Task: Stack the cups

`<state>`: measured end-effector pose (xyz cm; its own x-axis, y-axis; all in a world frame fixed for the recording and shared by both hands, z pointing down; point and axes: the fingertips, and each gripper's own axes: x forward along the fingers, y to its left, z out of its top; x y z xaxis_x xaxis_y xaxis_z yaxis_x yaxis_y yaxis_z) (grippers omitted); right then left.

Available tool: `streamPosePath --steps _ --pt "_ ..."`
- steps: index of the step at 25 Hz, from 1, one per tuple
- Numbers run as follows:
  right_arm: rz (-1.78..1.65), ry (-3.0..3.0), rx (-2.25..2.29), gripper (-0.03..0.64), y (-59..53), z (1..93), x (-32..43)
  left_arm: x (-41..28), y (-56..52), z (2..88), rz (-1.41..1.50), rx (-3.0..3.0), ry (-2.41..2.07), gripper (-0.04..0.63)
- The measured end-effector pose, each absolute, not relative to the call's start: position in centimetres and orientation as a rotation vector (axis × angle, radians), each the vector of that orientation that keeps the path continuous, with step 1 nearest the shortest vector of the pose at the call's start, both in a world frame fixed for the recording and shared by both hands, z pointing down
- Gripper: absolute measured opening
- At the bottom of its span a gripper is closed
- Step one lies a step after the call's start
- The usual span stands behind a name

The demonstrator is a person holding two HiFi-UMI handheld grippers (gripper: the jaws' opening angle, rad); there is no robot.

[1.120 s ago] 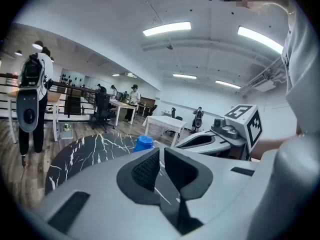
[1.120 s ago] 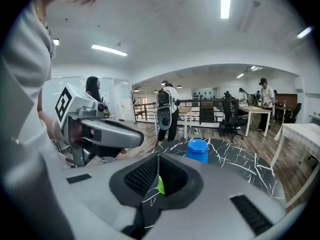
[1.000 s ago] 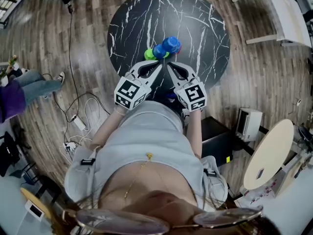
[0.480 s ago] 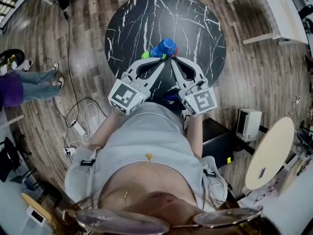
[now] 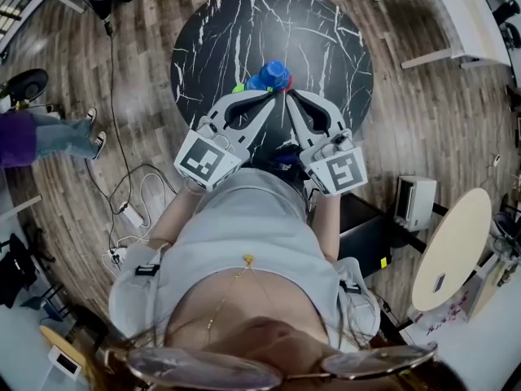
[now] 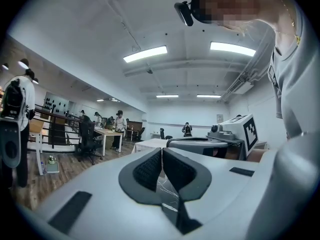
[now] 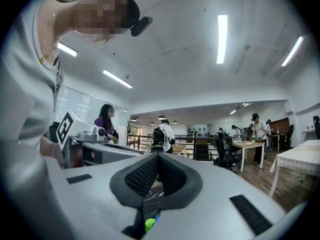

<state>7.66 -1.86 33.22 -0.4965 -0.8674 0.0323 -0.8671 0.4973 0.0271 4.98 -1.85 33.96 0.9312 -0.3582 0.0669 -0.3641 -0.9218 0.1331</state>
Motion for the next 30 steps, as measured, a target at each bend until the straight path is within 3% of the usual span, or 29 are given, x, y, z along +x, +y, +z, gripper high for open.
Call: streamPosePath --steps 30 --pt "0.042 -2.625 1.484 0.017 -1.4 36.2 8.3 5.1 -2.1 36.1 0.167 2.925 -0.570 0.032"
